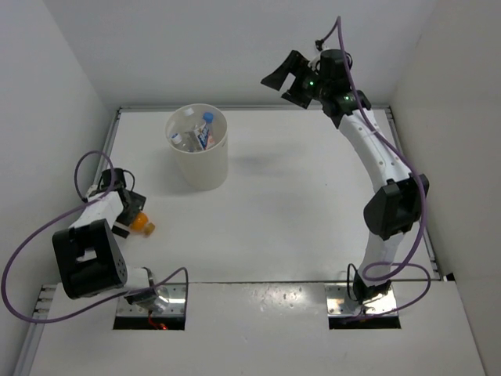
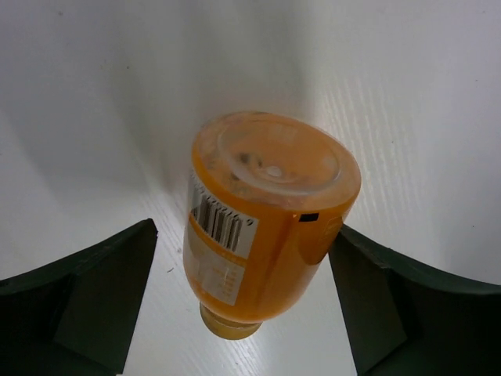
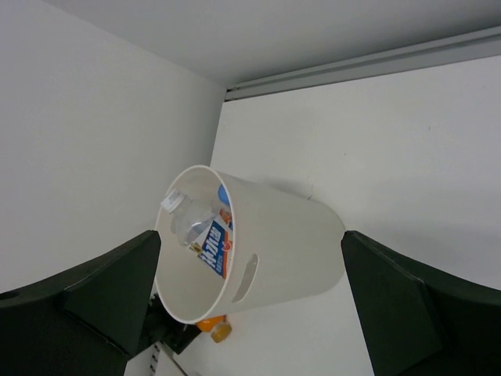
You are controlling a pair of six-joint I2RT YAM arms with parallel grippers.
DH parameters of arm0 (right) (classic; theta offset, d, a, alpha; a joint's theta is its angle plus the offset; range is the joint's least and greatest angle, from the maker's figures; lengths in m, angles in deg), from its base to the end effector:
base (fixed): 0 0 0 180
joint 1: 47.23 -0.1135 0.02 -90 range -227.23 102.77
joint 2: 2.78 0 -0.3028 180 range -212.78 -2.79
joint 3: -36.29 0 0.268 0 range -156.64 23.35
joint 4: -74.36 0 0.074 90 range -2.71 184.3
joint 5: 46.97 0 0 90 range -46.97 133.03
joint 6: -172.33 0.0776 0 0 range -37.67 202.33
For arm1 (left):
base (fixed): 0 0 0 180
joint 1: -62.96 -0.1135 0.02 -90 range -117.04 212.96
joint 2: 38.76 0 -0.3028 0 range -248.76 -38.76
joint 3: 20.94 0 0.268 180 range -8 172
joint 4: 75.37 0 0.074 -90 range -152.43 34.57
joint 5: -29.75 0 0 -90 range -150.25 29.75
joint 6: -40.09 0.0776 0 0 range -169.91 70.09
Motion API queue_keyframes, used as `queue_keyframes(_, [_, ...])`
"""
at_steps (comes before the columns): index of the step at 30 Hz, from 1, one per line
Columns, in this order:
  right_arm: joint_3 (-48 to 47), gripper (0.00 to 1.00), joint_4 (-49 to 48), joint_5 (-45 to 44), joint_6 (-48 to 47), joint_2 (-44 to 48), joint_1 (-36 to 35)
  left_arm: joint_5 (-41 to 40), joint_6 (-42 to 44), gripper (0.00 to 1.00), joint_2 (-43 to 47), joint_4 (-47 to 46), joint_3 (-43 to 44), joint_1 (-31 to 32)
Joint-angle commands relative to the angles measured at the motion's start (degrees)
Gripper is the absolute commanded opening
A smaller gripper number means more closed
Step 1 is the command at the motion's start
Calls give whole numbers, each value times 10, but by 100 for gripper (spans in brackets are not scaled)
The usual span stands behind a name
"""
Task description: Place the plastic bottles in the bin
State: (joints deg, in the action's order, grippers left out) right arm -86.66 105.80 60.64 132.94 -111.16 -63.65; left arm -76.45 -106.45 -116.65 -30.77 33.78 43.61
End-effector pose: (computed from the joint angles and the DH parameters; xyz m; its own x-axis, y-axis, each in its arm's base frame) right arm 0.4888 0.1685 0.4253 -0.5995 0.5913 -0.5394 -0.1321 0.5917 0.7953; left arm 0.2372 0.1063 0.1666 -0.1330 -0.8958 -0.4240 -0.9590 0.2244 -0.1732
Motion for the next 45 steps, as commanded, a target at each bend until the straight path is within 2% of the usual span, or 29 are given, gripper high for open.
queue_keyframes(1, [3,100,-32,20,20,-6,13,13,5,90,-2,-27,-10,-8])
queue_keyframes(2, [3,100,-32,25,20,-11,13,19,12,87,-2,-34,-10,-8])
queue_keyframes(3, [9,100,-32,25,26,-11,18,19,18,76,-2,-34,-10,-8])
queue_keyframes(6, [9,100,-37,32,36,-17,24,19,18,62,4,-34,-10,-8])
queue_keyframes(7, [9,100,-37,37,36,-17,25,19,18,60,4,-34,-10,-8])
queue_keyframes(11, [14,100,-43,43,48,-17,30,7,6,41,39,2,29,-8])
queue_keyframes(12, [14,100,-43,48,48,-17,30,-10,5,36,47,10,61,-8])
queue_keyframes(13, [19,100,-43,48,48,-17,35,-19,-1,35,62,17,78,-8])
queue_keyframes(19, [35,100,-60,59,66,-11,35,-73,-14,34,73,65,266,5])
queue_keyframes(22, [47,100,-60,59,73,1,35,-92,18,34,79,54,348,25])
queue_keyframes(26, [58,100,-72,70,80,1,35,-79,75,34,85,-18,373,71])
queue_keyframes(29, [64,99,-78,70,85,6,35,-88,116,34,80,-72,385,144])
queue_keyframes(33, [71,99,-83,75,91,12,35,-142,192,36,37,-109,415,281])
queue_keyframes(37, [82,99,-83,75,91,22,35,-202,249,37,-23,-124,452,352])
queue_keyframes(40, [89,99,-83,75,91,28,35,-219,255,39,-54,-124,473,373])
queue_keyframes(45, [89,99,-83,75,91,34,35,-242,255,42,-67,-124,457,373])
